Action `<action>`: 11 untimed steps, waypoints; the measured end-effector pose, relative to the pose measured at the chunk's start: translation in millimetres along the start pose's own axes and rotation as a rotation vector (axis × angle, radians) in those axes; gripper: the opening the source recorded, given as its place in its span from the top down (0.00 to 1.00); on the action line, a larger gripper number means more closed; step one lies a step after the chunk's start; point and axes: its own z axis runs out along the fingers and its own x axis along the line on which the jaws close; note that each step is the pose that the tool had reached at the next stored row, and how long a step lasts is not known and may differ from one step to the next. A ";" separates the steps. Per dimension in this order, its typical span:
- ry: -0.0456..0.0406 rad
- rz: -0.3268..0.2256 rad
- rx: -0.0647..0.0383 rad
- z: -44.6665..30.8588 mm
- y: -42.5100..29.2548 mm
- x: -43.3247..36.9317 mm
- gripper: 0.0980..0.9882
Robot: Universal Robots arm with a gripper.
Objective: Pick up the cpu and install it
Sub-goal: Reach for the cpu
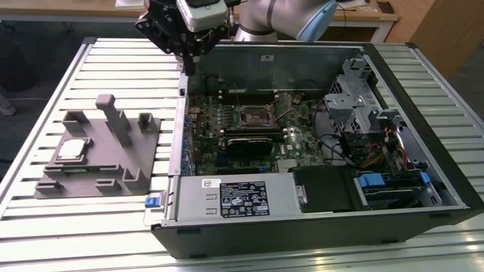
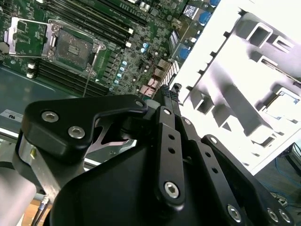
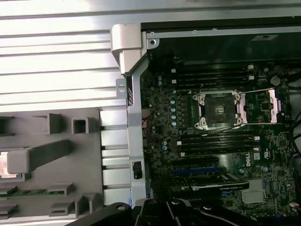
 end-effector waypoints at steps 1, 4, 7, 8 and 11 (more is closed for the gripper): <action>0.0000 0.000 0.000 0.0 0.0 0.6 0.99; 0.0000 0.000 0.000 0.0 -0.1 2.3 0.99; 0.0000 0.000 0.000 0.0 -0.3 4.2 0.99; 0.0000 0.000 0.000 0.1 -0.4 4.9 0.99; 0.0000 0.000 0.000 0.1 -0.5 6.9 0.99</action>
